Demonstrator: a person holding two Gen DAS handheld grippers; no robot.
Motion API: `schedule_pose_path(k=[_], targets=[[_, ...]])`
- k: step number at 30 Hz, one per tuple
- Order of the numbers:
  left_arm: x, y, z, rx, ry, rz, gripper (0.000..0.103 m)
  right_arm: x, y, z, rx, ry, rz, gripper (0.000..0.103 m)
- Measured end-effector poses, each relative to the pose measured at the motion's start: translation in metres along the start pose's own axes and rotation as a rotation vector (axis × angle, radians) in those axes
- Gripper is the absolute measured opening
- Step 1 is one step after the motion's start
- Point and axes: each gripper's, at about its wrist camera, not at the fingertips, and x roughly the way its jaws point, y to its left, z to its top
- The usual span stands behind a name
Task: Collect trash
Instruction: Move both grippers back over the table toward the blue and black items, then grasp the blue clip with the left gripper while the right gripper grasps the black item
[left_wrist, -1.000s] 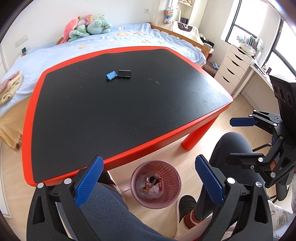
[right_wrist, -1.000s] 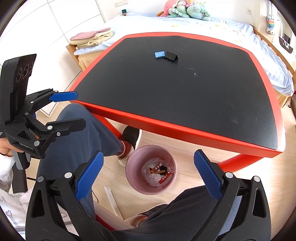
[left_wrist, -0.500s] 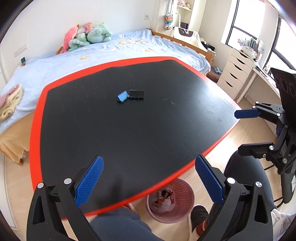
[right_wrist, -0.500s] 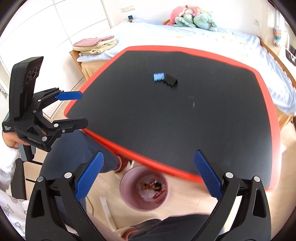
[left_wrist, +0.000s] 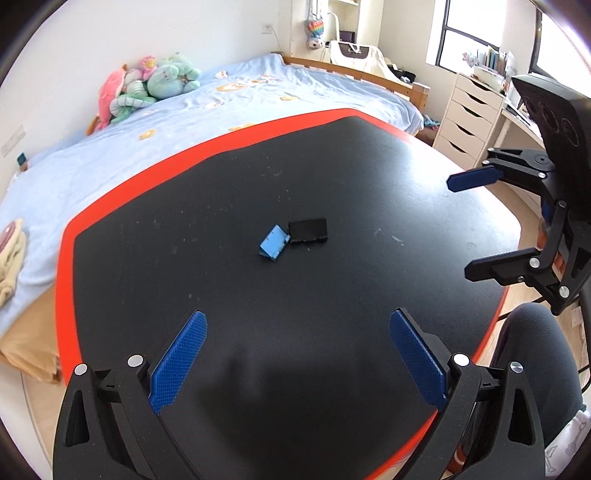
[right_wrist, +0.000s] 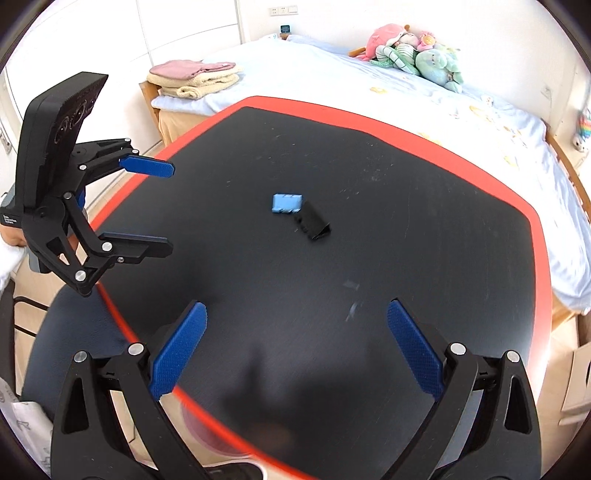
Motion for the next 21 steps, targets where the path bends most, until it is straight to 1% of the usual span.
schedule_pose_path(k=[7,12,14,16,17,19,21], targets=[[0.034,0.019,0.017,0.058,0.024,-0.051,0.095,0.038,-0.026,0.023,-0.064,0.004,0.022,0.097],[0.057,0.027,0.022,0.092,0.047,-0.066,0.095,0.062,-0.036,0.034,-0.121,0.014,0.038,0.096],[0.065,0.032,0.023,0.099,0.05,-0.07,0.095,0.069,-0.038,0.038,-0.138,0.018,0.042,0.093],[0.07,0.035,0.025,0.105,0.051,-0.075,0.095,0.079,-0.041,0.041,-0.152,0.028,0.047,0.086],[0.072,0.037,0.026,0.108,0.05,-0.075,0.095,0.083,-0.042,0.042,-0.157,0.033,0.05,0.084],[0.076,0.039,0.027,0.109,0.047,-0.08,0.095,0.092,-0.042,0.045,-0.172,0.04,0.056,0.075],[0.079,0.04,0.029,0.118,0.04,-0.075,0.094,0.098,-0.042,0.046,-0.193,0.037,0.067,0.072]])
